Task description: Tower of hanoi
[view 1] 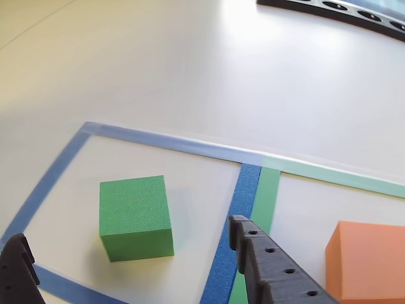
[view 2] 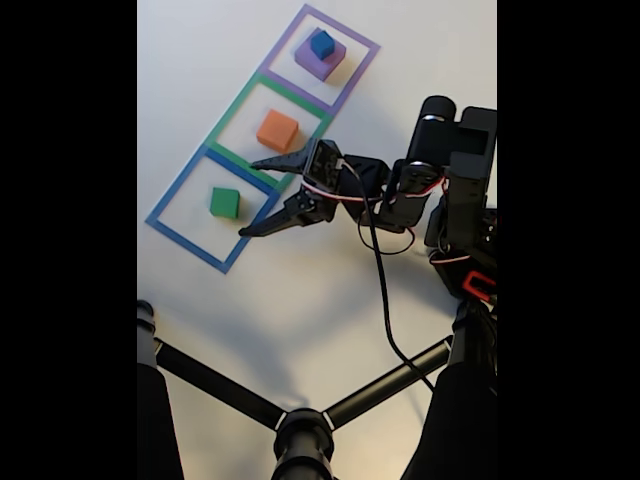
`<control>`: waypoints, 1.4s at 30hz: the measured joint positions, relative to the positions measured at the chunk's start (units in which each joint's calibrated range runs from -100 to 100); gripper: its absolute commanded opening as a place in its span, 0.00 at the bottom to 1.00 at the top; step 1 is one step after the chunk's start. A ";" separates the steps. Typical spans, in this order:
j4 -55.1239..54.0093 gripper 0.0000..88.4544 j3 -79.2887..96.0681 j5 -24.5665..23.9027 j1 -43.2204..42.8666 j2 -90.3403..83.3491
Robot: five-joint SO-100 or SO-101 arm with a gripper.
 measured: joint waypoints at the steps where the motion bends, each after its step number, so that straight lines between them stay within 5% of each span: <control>1: -0.80 0.44 -0.43 0.00 -0.40 0.92; 42: 2.23 0.40 -14.79 0.00 -2.60 12.78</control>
